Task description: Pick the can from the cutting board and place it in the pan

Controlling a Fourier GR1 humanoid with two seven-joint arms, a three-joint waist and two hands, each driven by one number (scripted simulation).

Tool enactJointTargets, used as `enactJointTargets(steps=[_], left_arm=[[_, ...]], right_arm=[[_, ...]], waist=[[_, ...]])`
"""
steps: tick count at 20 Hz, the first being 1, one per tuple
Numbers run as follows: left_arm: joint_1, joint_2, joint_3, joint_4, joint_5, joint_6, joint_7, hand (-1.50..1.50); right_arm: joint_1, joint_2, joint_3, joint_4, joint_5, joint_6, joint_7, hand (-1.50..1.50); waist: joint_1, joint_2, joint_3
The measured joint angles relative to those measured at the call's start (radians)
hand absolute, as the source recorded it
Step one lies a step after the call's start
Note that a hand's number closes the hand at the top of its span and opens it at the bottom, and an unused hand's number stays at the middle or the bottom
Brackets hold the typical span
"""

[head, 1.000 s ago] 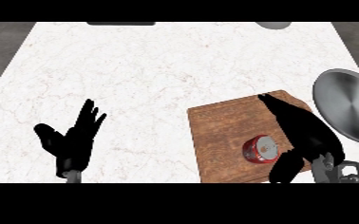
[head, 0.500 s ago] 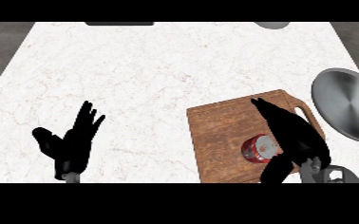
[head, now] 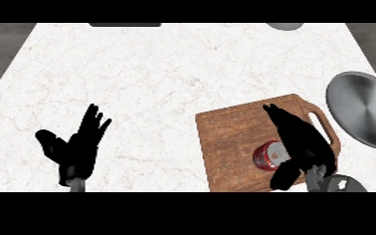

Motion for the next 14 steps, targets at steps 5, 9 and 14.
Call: enactJointTargets(steps=[5, 9, 14], left_arm=[[0.009, 0.001, 0.004, -0.018, -0.009, -0.006, 0.019, 0.00], [0.038, -0.008, -0.006, -0.051, -0.023, -0.004, 0.038, 0.00], [0.028, -0.023, 0.006, -0.042, -0.039, -0.006, 0.035, 0.00]], right_arm=[[0.010, 0.007, 0.020, 0.056, 0.047, -0.045, -0.140, 1.50], [0.002, 0.018, 0.019, 0.118, 0.108, -0.102, -0.240, 1.50], [0.007, 0.055, 0.002, 0.154, 0.173, -0.137, -0.284, 1.50]], waist=[[0.000, -0.001, -0.003], [0.001, 0.000, -0.003], [0.001, -0.002, -0.003]])
